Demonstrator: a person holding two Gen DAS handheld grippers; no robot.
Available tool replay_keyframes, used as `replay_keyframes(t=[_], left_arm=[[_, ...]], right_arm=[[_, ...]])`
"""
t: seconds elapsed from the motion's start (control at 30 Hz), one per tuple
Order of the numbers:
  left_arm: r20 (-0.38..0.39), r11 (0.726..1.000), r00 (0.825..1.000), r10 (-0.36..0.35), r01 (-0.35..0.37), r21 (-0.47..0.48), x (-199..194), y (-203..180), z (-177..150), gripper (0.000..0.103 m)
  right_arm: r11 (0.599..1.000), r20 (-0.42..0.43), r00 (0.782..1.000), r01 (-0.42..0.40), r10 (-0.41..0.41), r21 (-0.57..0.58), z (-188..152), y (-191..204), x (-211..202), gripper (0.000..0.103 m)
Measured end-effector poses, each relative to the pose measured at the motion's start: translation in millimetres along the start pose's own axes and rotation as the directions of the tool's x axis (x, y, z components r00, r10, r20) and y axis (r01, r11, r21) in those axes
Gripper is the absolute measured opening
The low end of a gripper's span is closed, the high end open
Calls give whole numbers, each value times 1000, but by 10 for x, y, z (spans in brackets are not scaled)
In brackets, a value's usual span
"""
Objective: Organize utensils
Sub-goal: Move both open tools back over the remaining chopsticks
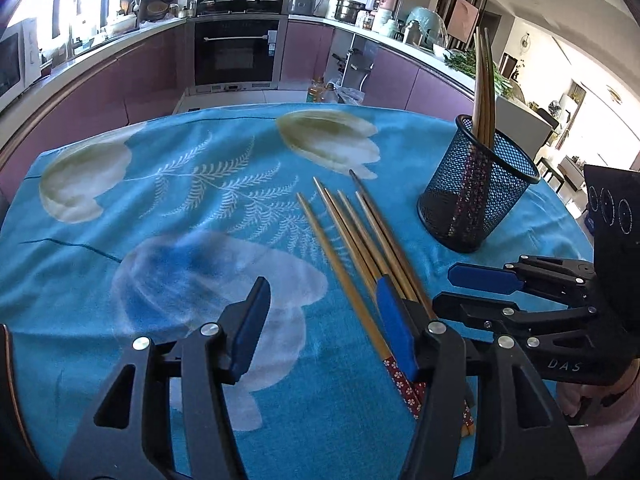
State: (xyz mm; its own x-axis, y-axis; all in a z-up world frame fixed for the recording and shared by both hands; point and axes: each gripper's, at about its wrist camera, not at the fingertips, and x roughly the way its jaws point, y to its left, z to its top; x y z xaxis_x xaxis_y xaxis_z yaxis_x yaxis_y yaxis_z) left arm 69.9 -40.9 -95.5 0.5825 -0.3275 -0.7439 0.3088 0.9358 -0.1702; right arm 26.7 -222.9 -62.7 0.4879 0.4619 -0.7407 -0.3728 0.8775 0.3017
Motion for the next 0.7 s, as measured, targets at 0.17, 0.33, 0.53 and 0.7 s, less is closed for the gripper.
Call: replay_keyframes(t=[0.17, 0.33, 0.53, 0.7], left_arm=[[-19, 1000, 1000, 2, -2, 4, 57, -57, -3, 55], [-38, 1000, 999, 12, -11, 3, 124, -67, -22, 54], [-68, 999, 997, 39, -38, 23, 244, -119, -56, 51], [-71, 997, 996, 62, -59, 53, 269, -151, -49, 50]], right_arm=[[1000, -13, 1000, 24, -24, 7, 11, 0, 83, 31], [999, -12, 999, 41, -41, 4, -3, -2, 91, 29], [998, -17, 998, 56, -56, -5, 13, 15, 91, 28], [997, -34, 996, 81, -82, -7, 0, -21, 35, 23]])
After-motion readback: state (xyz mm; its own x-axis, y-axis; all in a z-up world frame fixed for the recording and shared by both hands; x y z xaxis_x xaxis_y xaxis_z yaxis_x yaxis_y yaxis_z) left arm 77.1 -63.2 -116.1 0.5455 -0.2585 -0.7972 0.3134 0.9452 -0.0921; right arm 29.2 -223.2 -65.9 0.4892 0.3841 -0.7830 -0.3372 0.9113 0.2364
